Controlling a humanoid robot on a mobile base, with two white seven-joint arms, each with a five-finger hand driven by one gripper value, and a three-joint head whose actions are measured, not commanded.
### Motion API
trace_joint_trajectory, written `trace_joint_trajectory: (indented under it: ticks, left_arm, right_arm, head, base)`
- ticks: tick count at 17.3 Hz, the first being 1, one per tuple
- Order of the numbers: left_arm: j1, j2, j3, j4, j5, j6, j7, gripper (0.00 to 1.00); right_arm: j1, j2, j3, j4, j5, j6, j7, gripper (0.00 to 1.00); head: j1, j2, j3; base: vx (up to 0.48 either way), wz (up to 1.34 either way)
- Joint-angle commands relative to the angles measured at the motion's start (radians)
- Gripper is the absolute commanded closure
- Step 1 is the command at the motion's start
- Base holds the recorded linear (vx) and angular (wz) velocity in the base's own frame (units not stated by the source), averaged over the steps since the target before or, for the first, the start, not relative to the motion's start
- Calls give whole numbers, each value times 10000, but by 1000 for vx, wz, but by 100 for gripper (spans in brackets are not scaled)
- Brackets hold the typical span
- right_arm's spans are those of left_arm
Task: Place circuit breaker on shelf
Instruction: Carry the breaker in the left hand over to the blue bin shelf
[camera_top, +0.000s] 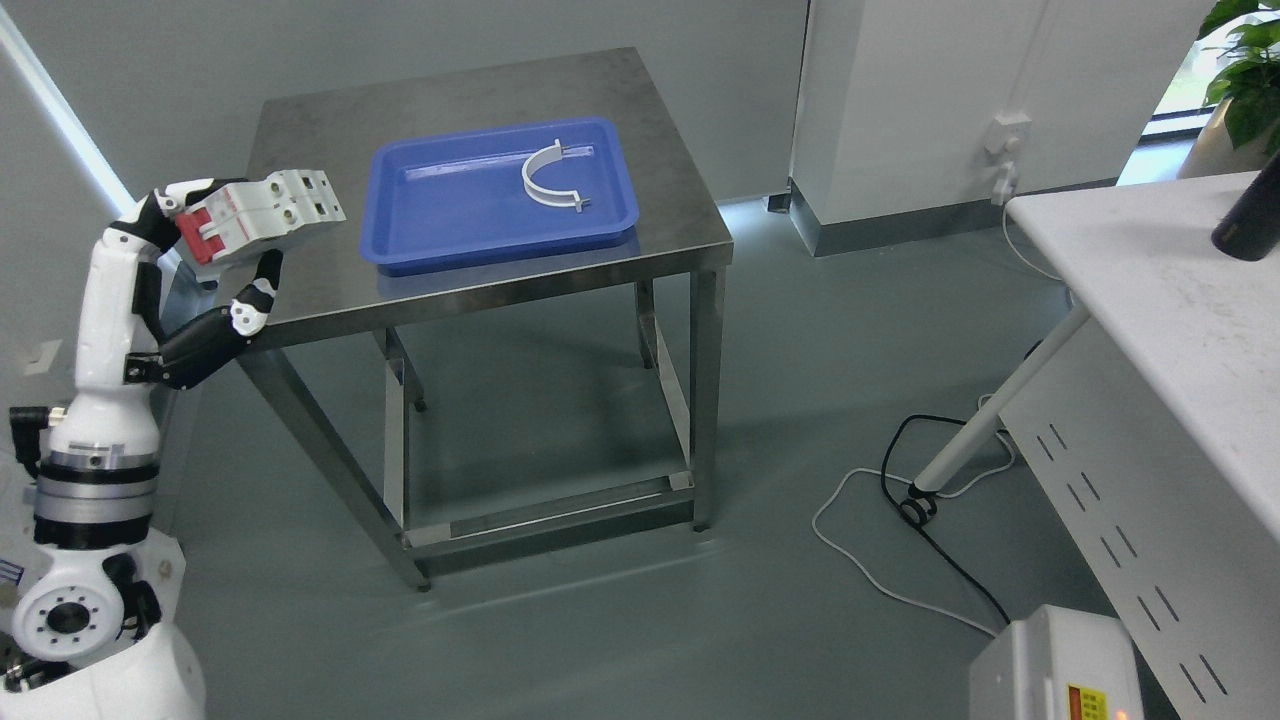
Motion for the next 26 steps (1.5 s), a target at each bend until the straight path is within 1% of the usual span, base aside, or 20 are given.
trace_joint_trajectory:
  ticks: [1, 3, 5, 8, 12, 15, 21, 24, 26]
  left_arm:
    - [607, -58, 1112, -210, 510, -69, -30, 93]
    - [622, -58, 1052, -744, 510, 358, -30, 94]
    - [500, -58, 929, -1281, 525, 1232, 46, 94]
    - [224, -58, 883, -1345, 525, 1755, 642, 94]
    - [39, -58, 883, -1345, 525, 1925, 706, 94]
    - [-53, -58, 883, -1345, 510, 1956, 706, 94]
    - [-1019, -58, 715, -1345, 449, 2876, 507, 94]
    - [-1494, -58, 499, -1254, -86, 3000, 170, 94]
    - [-1724, 56, 468, -963, -623, 3015, -441, 94]
  right_arm:
    - [-2, -175, 199, 0, 0, 659, -7, 0]
    - [-2, -175, 199, 0, 0, 659, -7, 0]
    - [-2, -175, 199, 0, 0, 659, -7, 0]
    - [-2, -175, 199, 0, 0, 659, -7, 0]
    - [-2, -175, 199, 0, 0, 659, -7, 0]
    - [-2, -175, 199, 0, 0, 659, -7, 0]
    - [-2, -175, 199, 0, 0, 659, -7, 0]
    - [-2, -175, 199, 0, 0, 659, -7, 0]
    - [-2, -175, 199, 0, 0, 659, -7, 0]
  head:
    - [0, 0, 0]
    - [0, 0, 0]
    - [0, 0, 0]
    - [0, 0, 0]
    - [0, 0, 0]
    - [0, 0, 0]
    - [0, 0, 0]
    - [0, 0, 0]
    - [0, 0, 0]
  base:
    - [-325, 148]
    - [-309, 199]
    - [-305, 262]
    - [-289, 270]
    - [-318, 463]
    - [-203, 889]
    - [-160, 1147]
    - [-144, 1235]
    - [-107, 1134]
